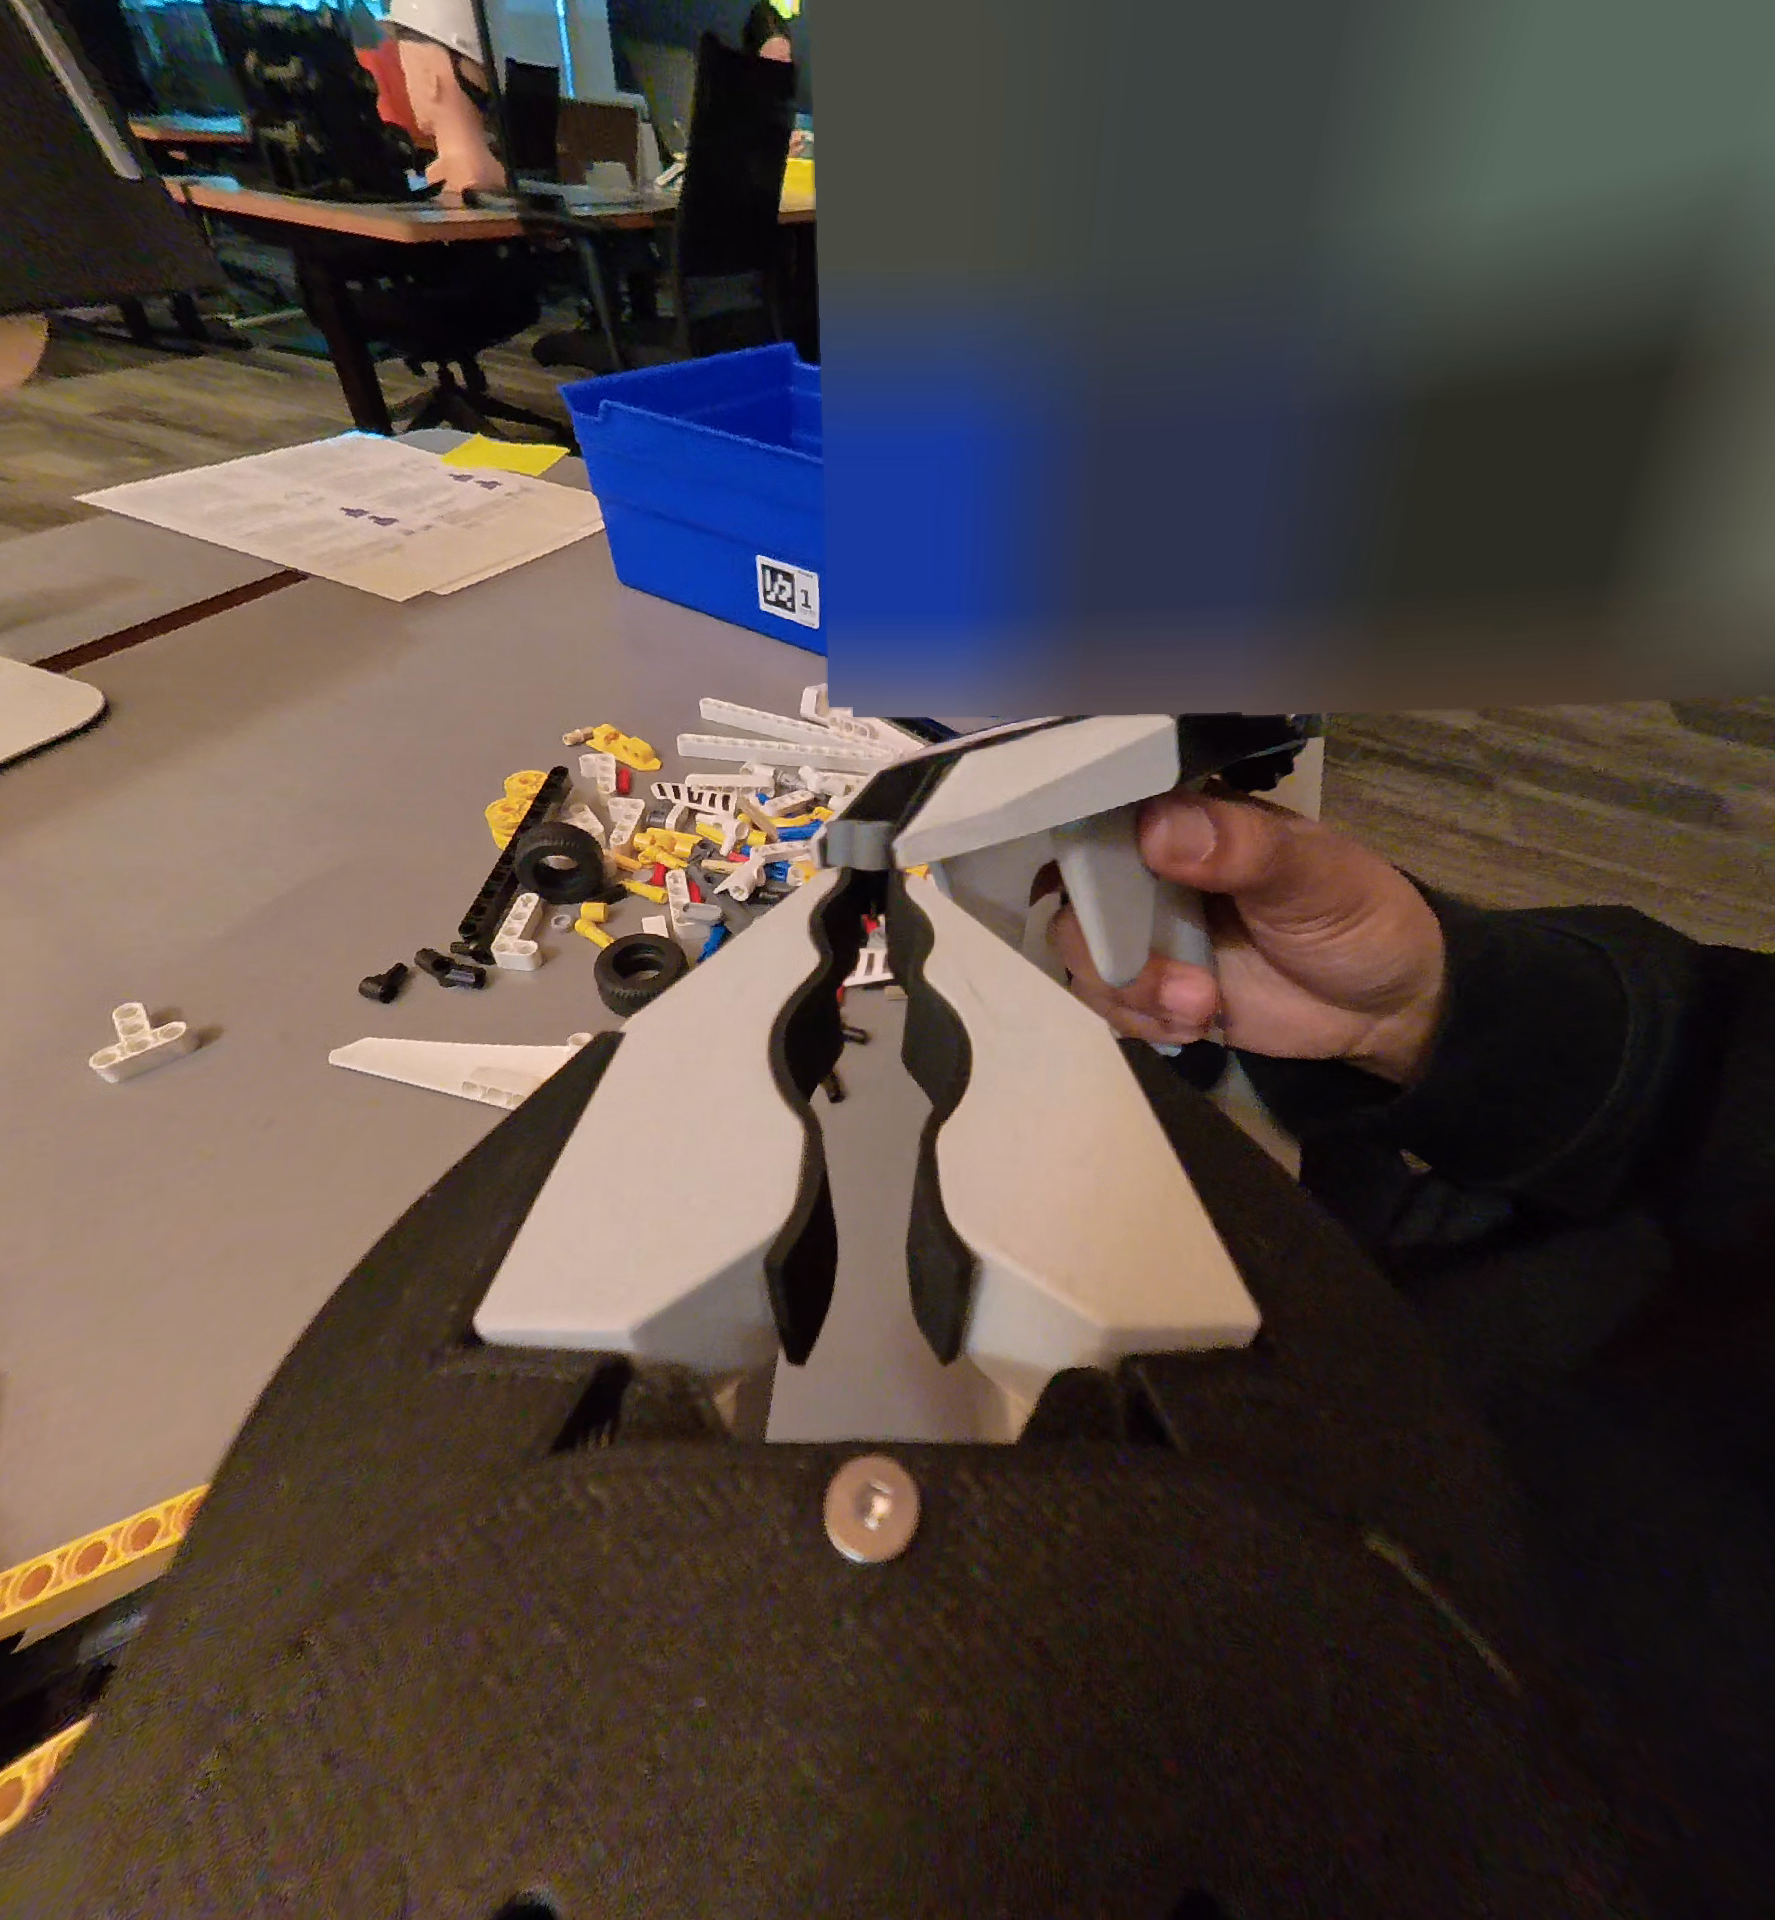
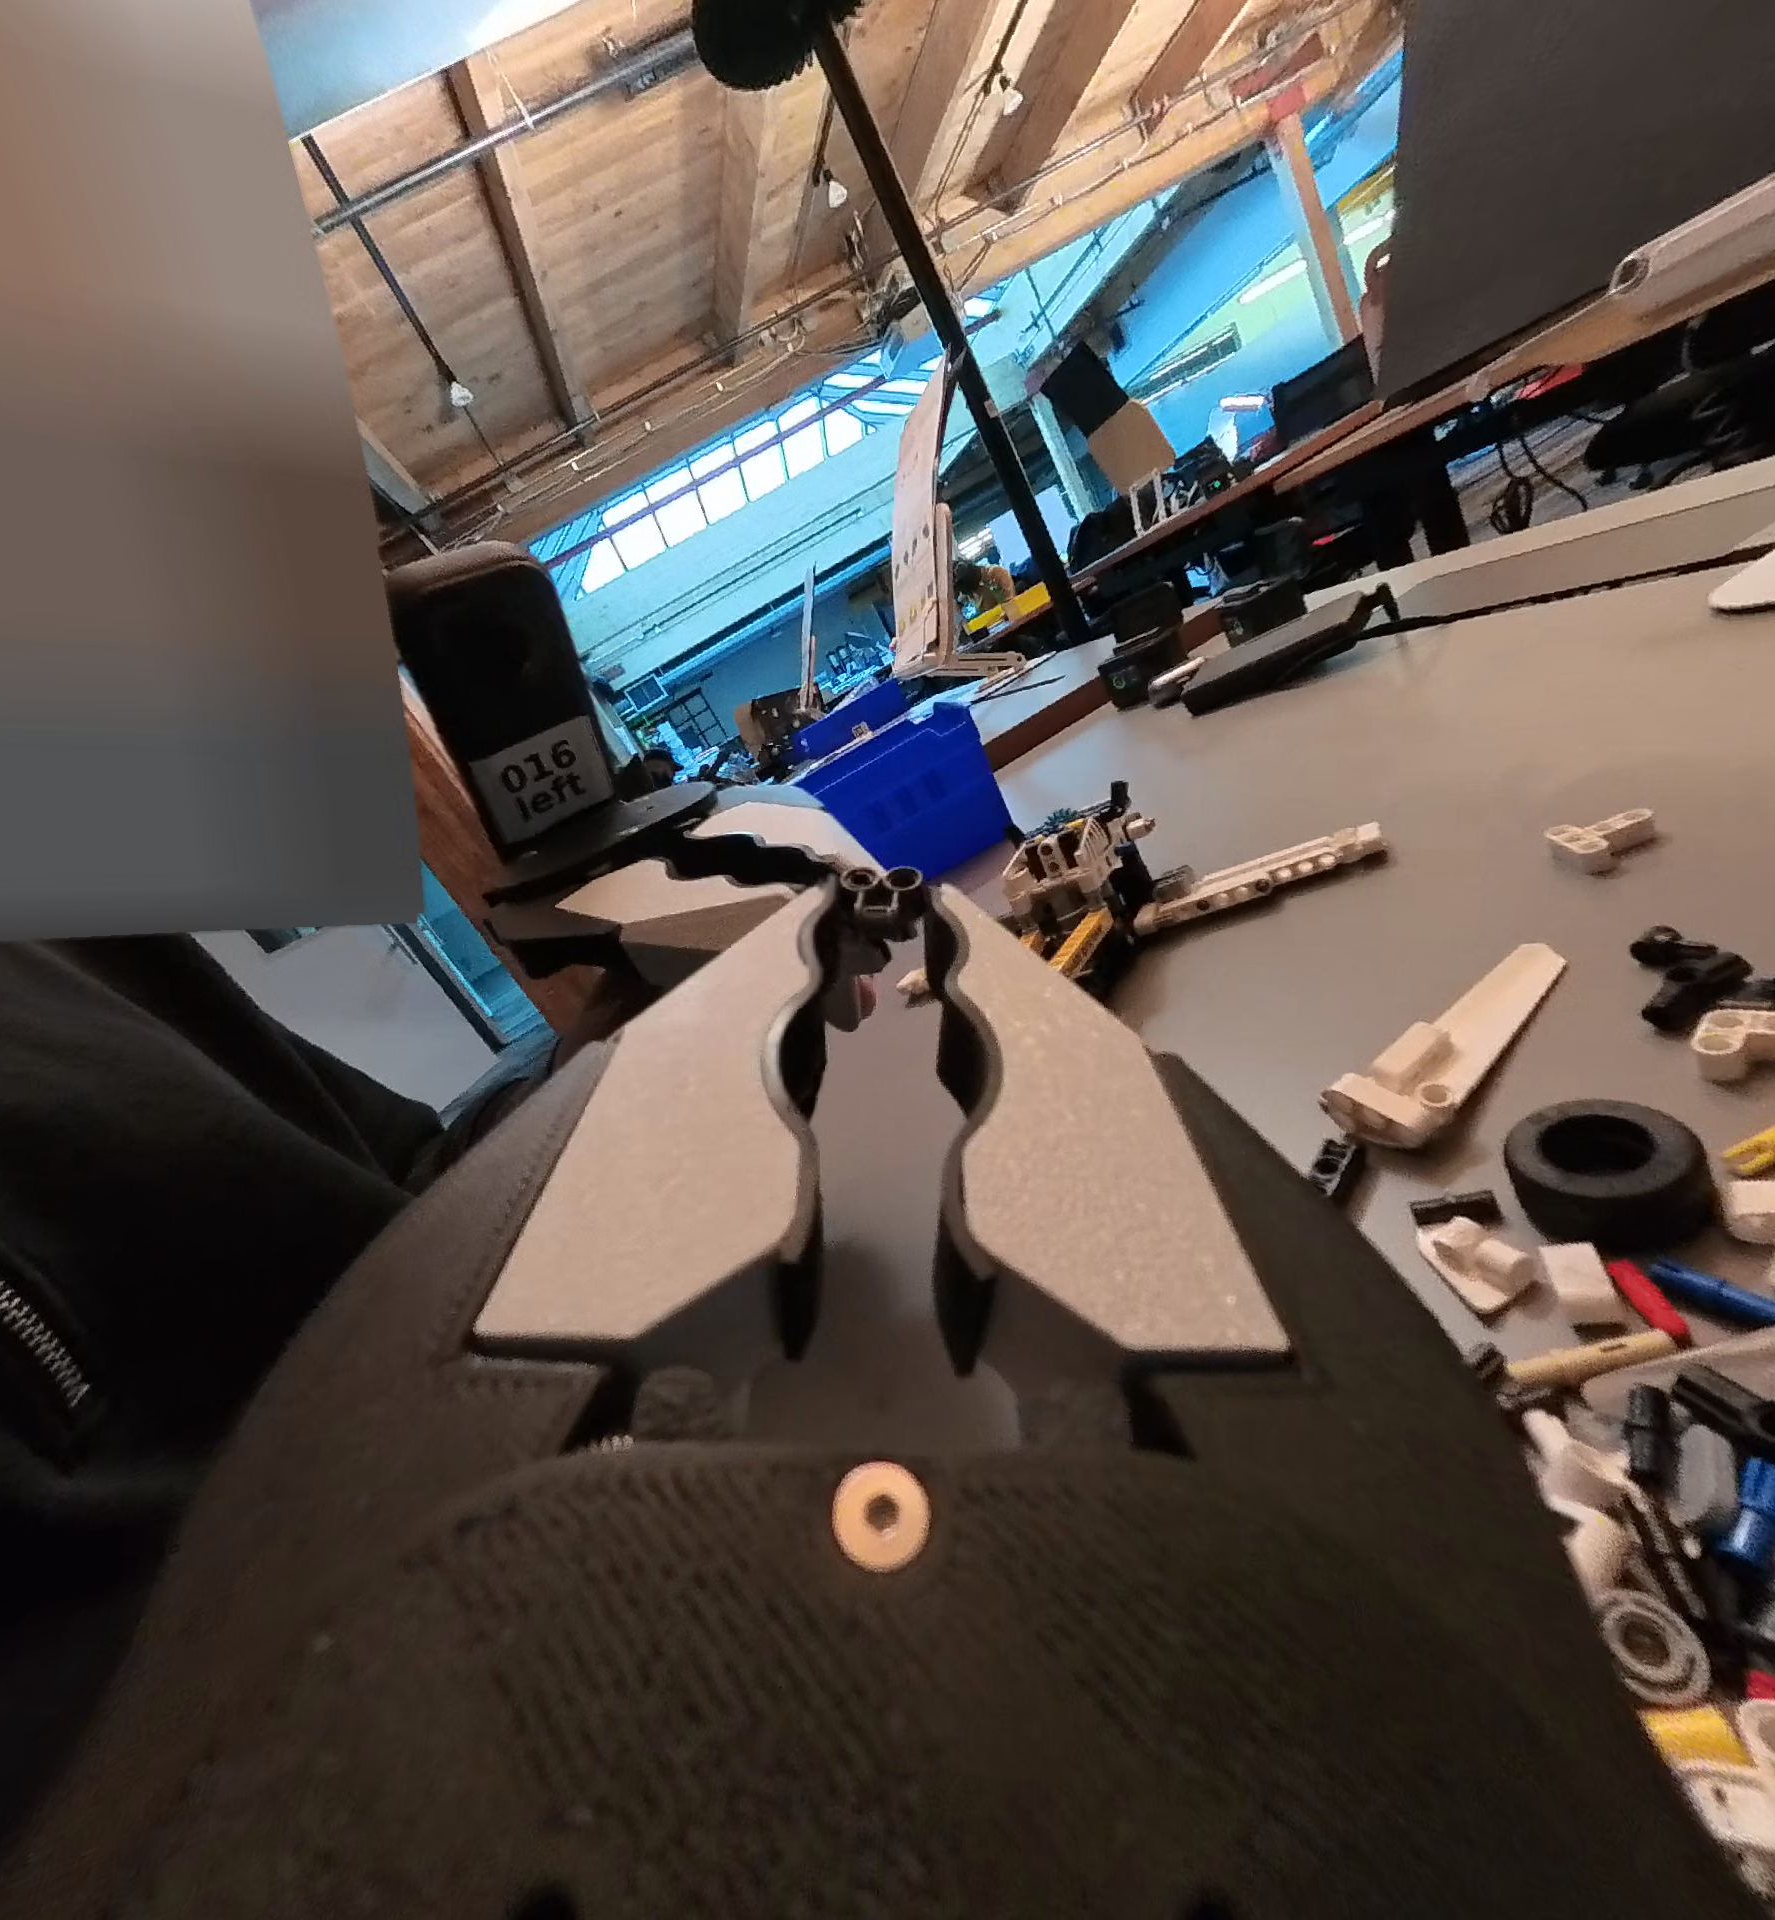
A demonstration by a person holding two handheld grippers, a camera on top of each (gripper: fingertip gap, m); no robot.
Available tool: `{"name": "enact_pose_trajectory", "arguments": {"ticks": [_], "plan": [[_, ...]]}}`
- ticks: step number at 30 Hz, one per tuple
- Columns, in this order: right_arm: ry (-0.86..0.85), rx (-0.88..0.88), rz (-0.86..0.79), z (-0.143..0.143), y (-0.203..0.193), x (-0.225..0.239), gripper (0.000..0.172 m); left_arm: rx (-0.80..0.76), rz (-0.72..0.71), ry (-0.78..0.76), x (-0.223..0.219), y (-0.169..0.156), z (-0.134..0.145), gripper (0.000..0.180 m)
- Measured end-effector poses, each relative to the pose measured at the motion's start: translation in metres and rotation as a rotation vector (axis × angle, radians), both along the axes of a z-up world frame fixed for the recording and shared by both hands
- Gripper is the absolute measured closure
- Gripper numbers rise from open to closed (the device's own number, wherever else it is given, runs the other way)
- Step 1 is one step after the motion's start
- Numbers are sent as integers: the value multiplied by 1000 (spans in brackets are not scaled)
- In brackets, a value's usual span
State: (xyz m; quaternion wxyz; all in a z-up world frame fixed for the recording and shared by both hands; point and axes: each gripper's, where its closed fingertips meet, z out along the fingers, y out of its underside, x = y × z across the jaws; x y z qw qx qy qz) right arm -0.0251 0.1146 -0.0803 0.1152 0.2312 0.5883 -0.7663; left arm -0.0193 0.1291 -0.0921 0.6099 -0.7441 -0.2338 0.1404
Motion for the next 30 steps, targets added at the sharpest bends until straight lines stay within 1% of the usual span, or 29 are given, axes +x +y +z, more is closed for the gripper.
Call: {"name": "enact_pose_trajectory", "arguments": {"ticks": [4, 7, 9, 11, 12, 13, 14, 15, 16, 17, 18, 19, 20, 22, 25, 27, 30], "plan": [[28, 31, -13, -2, 1, 1, 160, -2, -4, -7, 2, 1, -2, 179], [52, 17, -76, 3, 4, 0, 161, 17, 10, 1, 2, 3, 0, 177], [34, 2, -118, 4, 6, -4, 161, 44, 27, -8, 0, 5, 1, 176], [15, -1, -158, -1, 7, -9, 161, 61, 53, -59, -5, 6, -5, 176], [3, -89, -198, 9, 17, -13, 160, 63, 63, -86, -6, 7, -8, 177], [-22, -233, -258, 28, 42, -21, 161, -22, 70, -136, -5, 7, -25, 177], [-30, -294, -304, 41, 65, -31, 161, -118, 84, -161, -3, 5, -49, 177], [1, -232, -351, 44, 76, -38, 161, -76, 86, -172, 3, 5, -56, 177], [44, -120, -391, 40, 77, -41, 160, 21, 73, -214, 11, 4, -47, 177], [82, -26, -407, 36, 73, -40, 159, 71, 94, -210, 11, -2, -37, 177], [115, 25, -398, 34, 67, -36, 159, 64, 124, -182, 9, -9, -30, 177], [144, 39, -381, 34, 62, -31, 160, 25, 140, -163, 7, -12, -29, 177], [169, 46, -361, 34, 58, -27, 159, -36, 142, -158, 5, -14, -32, 177], [201, 112, -350, 24, 53, -28, 160, -141, 144, -143, 0, -13, -43, 177], [242, 233, -378, 8, 51, -31, 159, -201, 113, -175, -6, -2, -57, 177], [298, 317, -425, 1, 53, -34, 159, -231, 106, -197, -12, 6, -64, 178], [361, 387, -502, -5, 62, -39, 159, -306, 130, -227, -24, 13, -74, 178]]}}
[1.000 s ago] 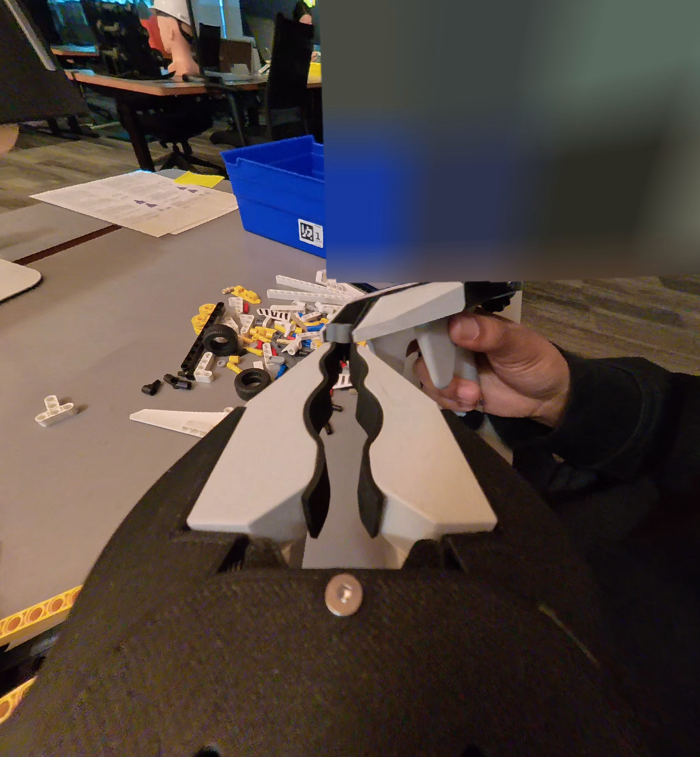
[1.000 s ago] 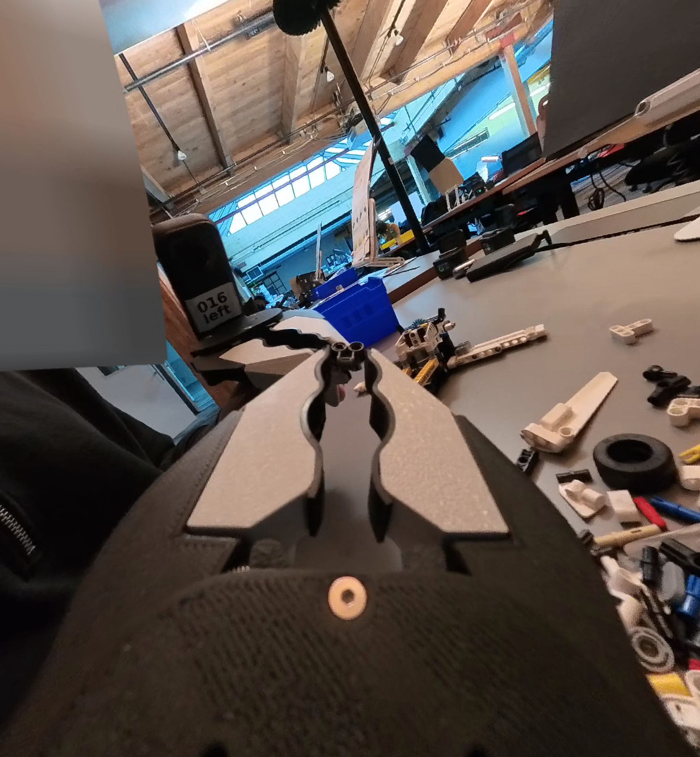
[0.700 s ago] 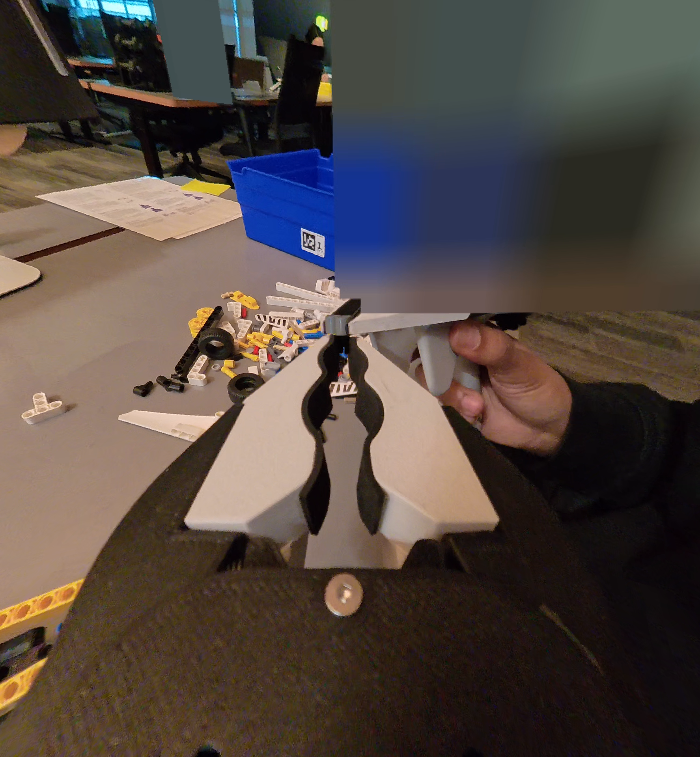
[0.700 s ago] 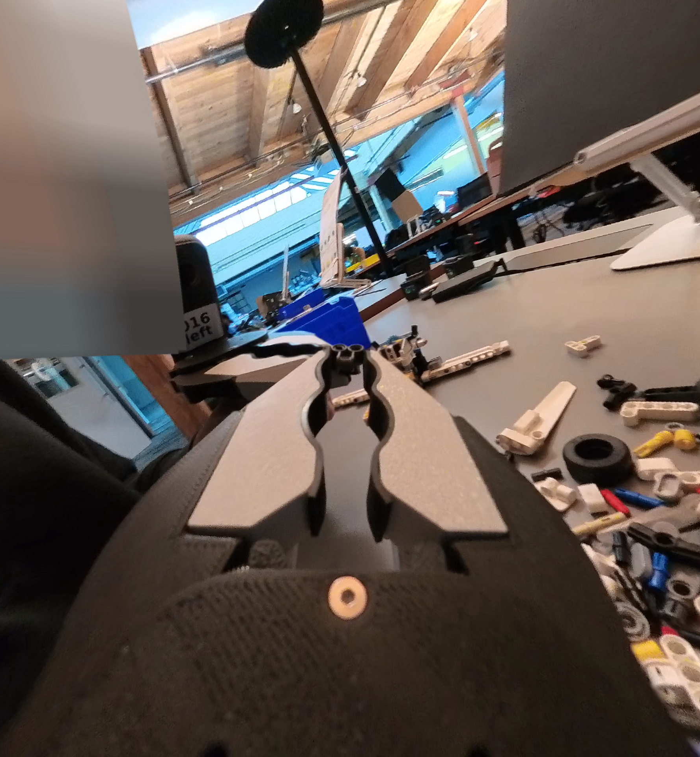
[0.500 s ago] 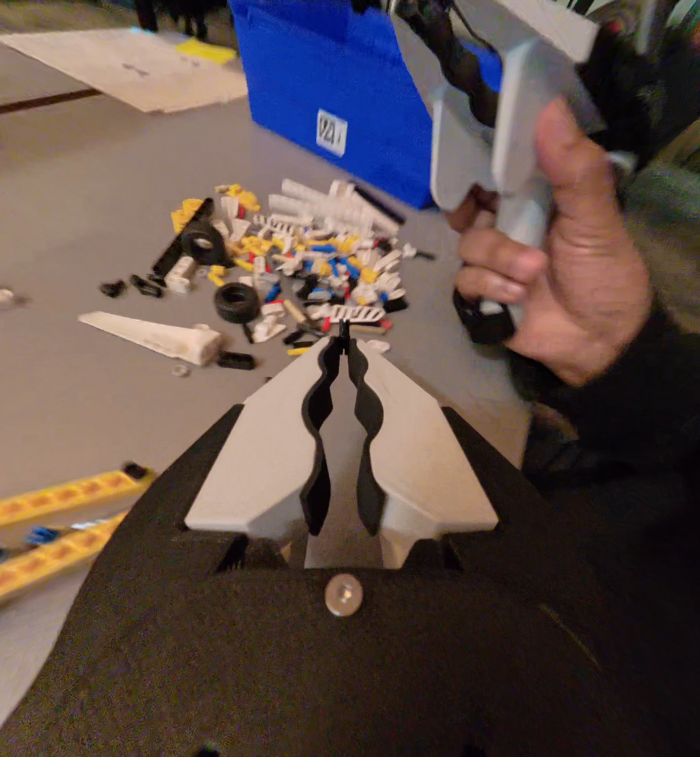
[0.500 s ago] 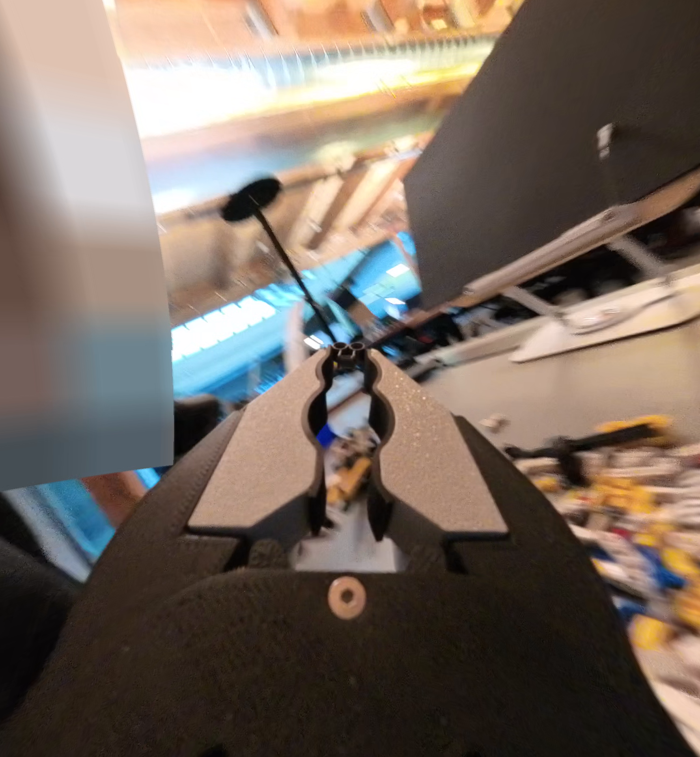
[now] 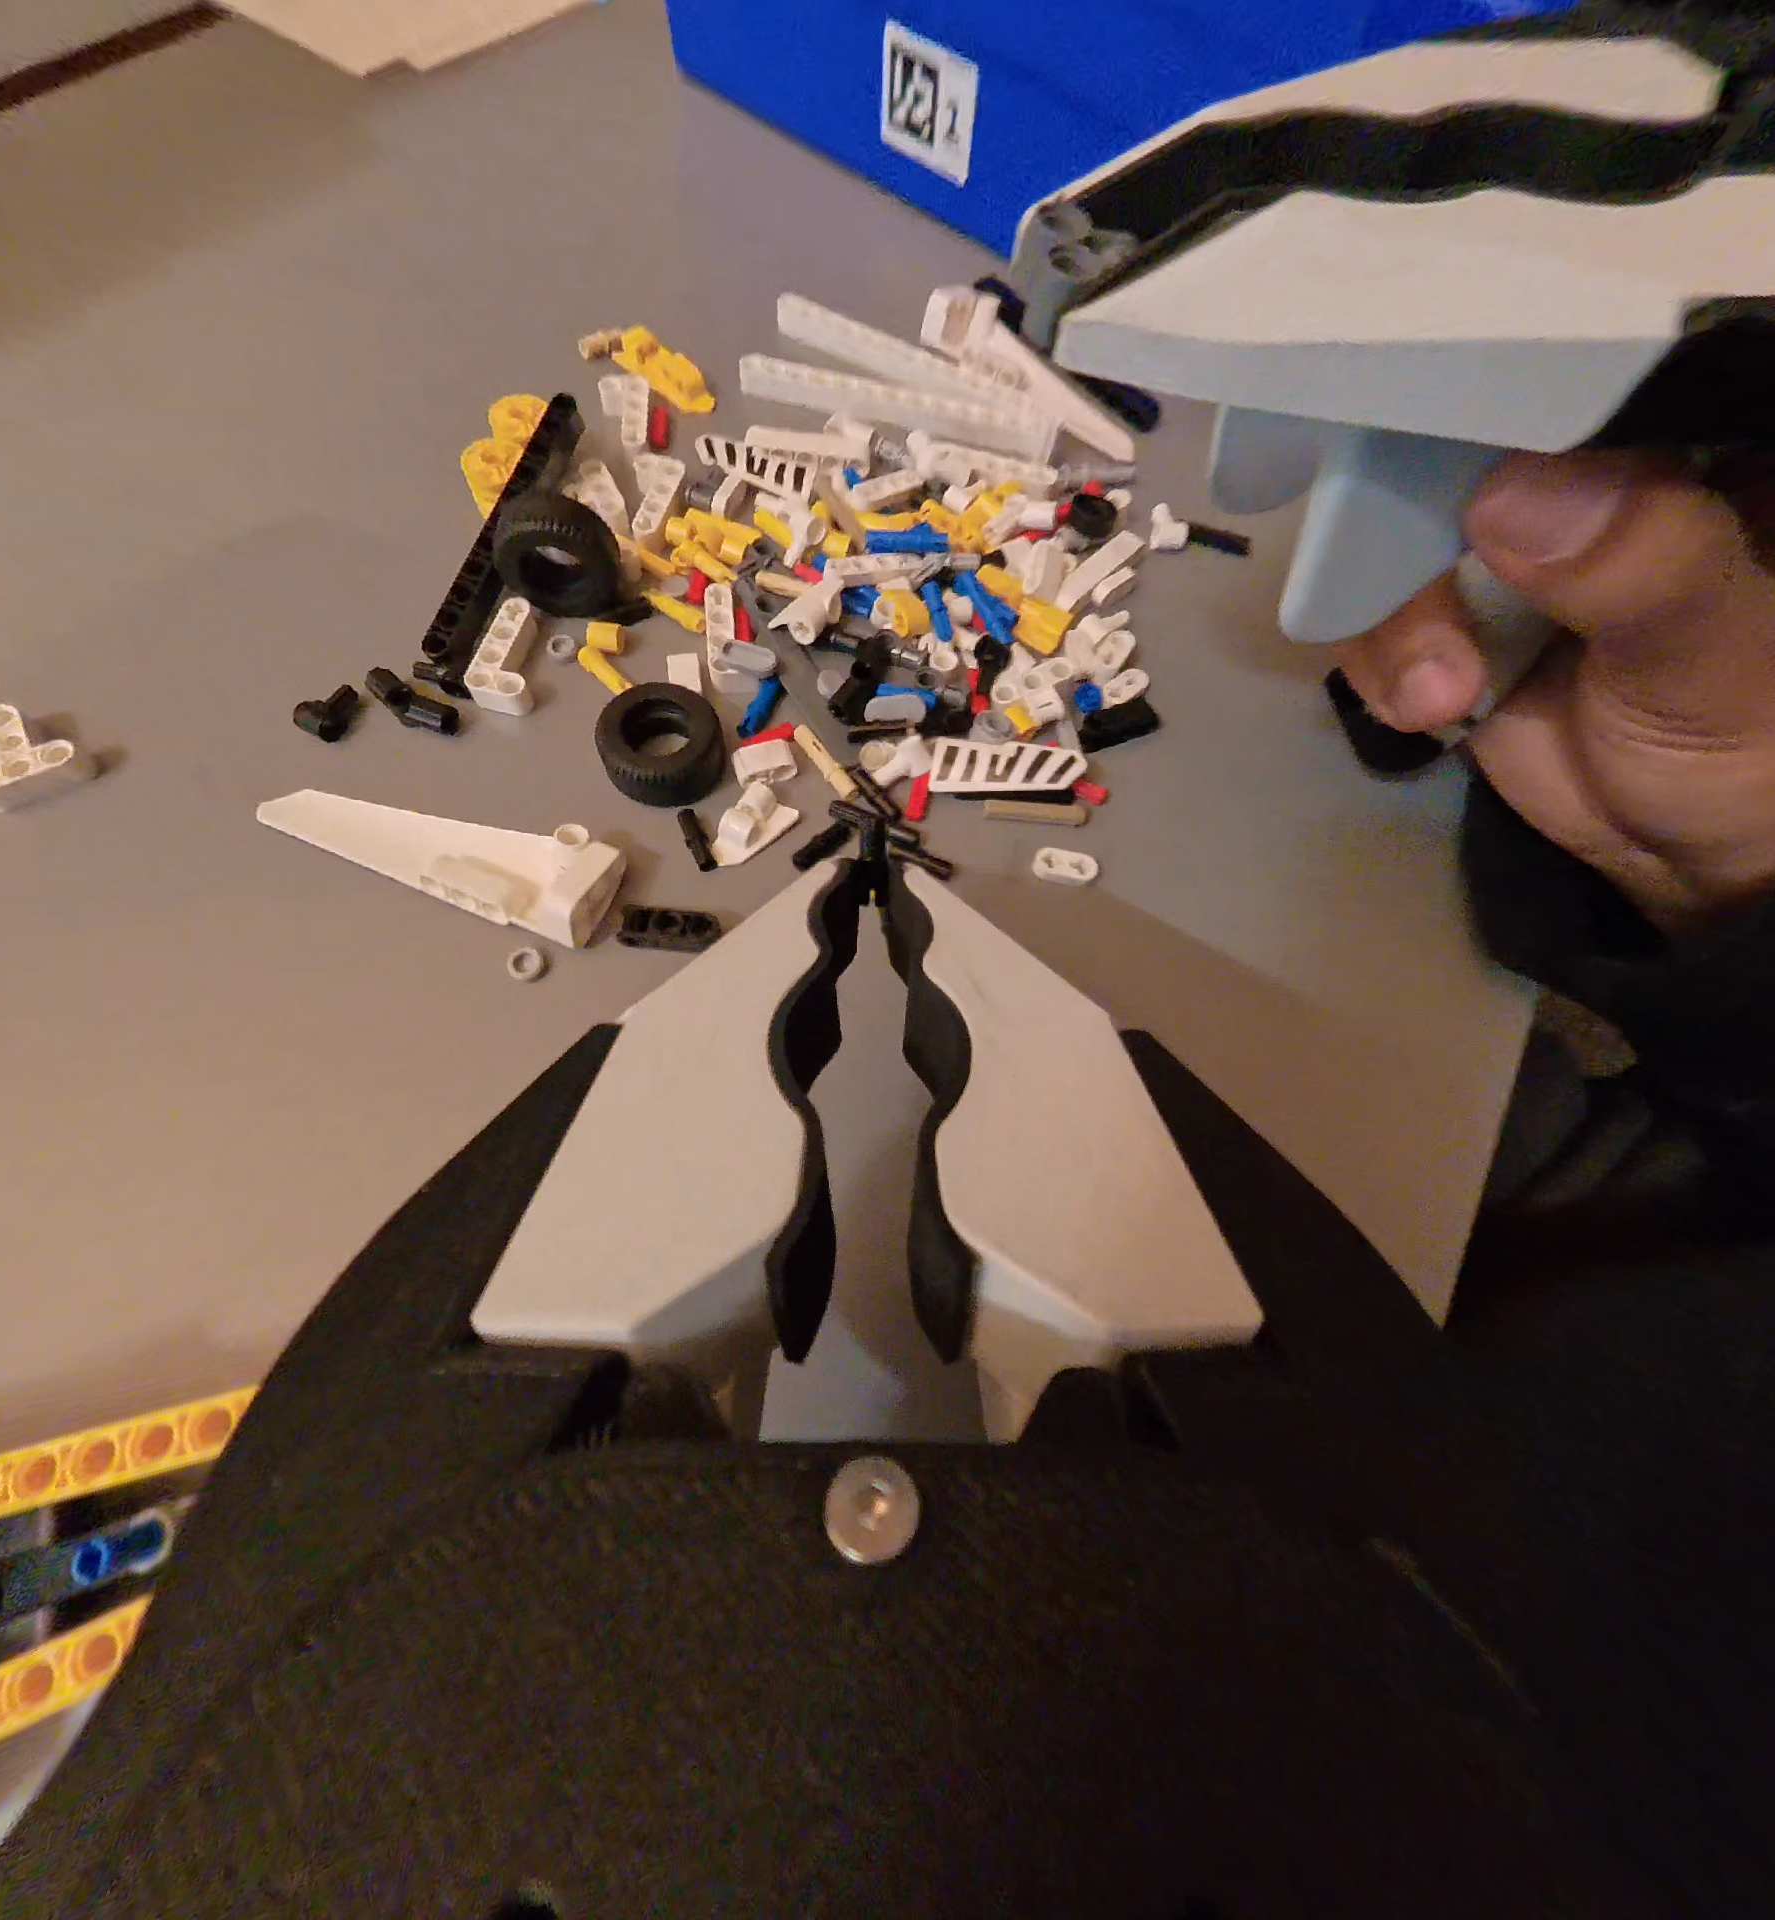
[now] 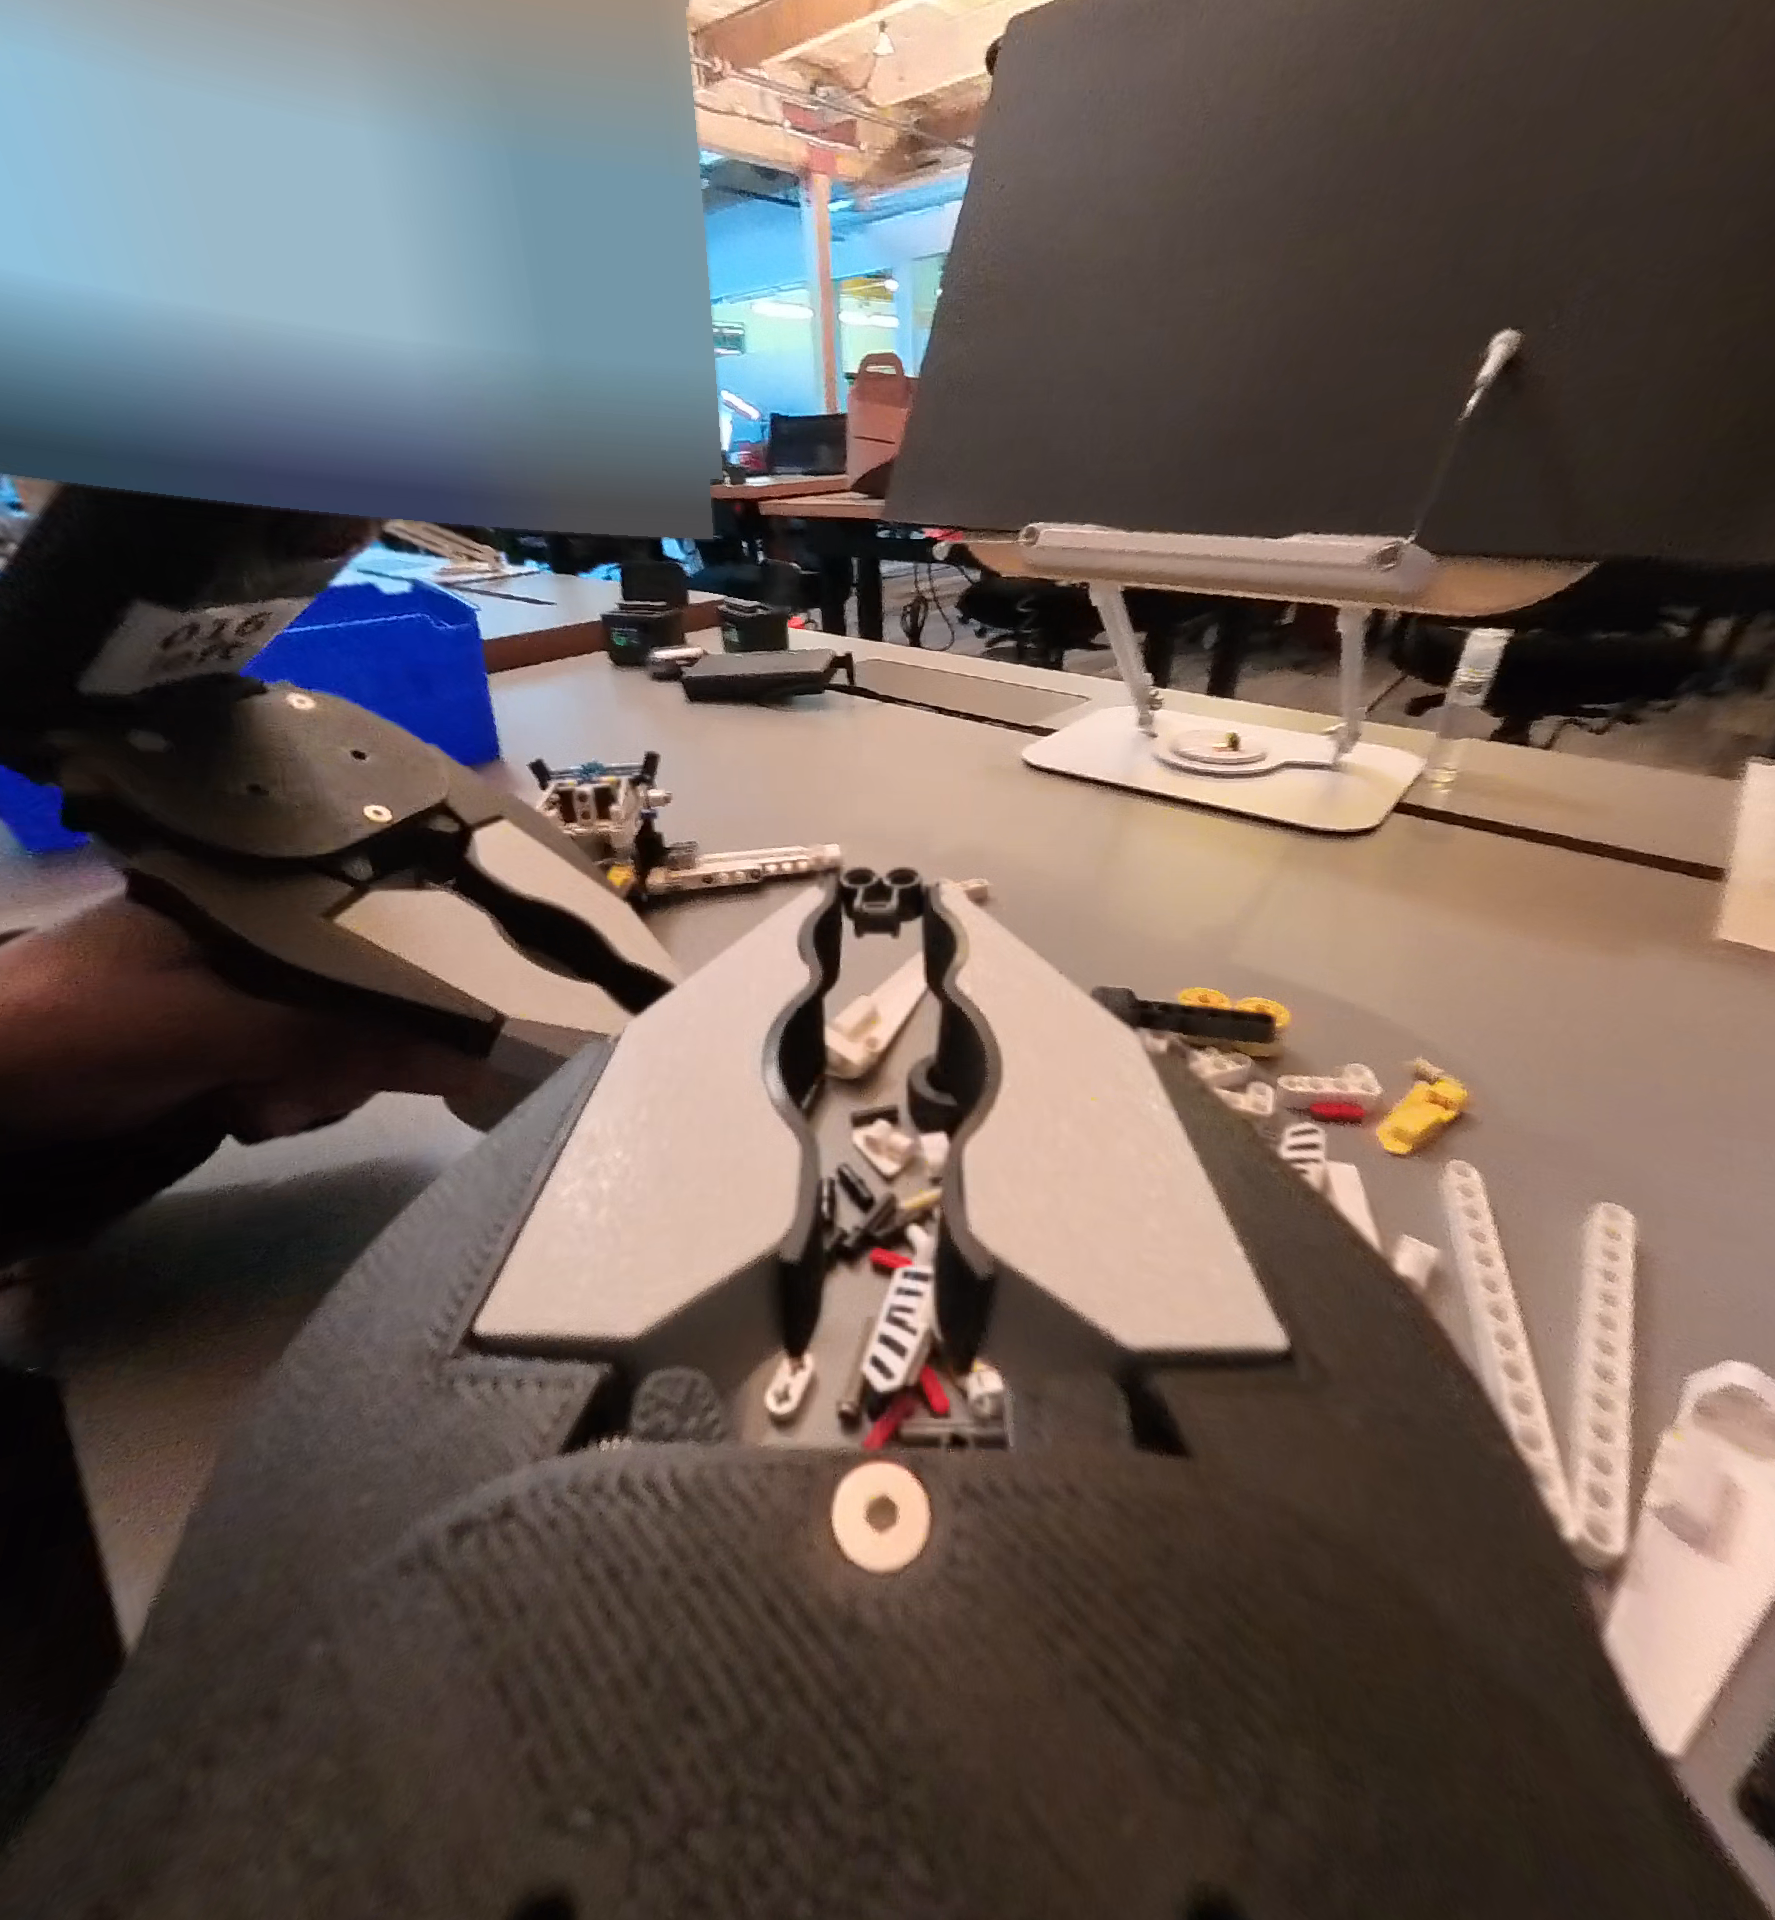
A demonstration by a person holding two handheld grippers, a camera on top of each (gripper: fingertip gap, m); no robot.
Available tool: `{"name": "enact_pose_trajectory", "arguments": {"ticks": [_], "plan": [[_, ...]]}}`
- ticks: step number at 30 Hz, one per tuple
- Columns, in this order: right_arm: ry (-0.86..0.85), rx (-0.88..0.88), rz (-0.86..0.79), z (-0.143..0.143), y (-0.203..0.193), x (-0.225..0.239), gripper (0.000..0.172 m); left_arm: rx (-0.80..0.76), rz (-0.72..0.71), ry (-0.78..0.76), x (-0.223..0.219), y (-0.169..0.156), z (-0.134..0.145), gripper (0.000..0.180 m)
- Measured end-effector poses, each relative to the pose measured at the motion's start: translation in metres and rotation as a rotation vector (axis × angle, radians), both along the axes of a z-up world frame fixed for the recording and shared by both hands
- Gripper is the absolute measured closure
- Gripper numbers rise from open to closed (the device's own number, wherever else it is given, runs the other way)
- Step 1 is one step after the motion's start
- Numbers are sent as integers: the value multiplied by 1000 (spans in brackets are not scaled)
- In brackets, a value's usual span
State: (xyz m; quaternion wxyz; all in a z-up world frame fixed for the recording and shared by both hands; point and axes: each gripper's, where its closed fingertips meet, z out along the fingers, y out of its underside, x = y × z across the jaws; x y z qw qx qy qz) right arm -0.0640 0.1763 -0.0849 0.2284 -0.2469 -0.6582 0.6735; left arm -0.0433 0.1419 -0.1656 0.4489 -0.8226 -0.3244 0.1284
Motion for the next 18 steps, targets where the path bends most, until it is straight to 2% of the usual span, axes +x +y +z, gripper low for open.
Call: {"name": "enact_pose_trajectory", "arguments": {"ticks": [4, 10, 14, 18], "plan": [[-29, -4, 2, -9, 2, -4, 159, -70, 2, -41, -15, 8, -10, 177], [-24, 20, -13, -12, 4, -5, 159, -56, 20, -47, -25, 8, -9, 159], [-6, 87, -31, -18, 1, -5, 159, -30, 33, 28, -24, -6, 8, 158], [-15, 177, -72, -28, 6, -11, 159, 1, 79, 124, -24, -37, 32, 158]]}}
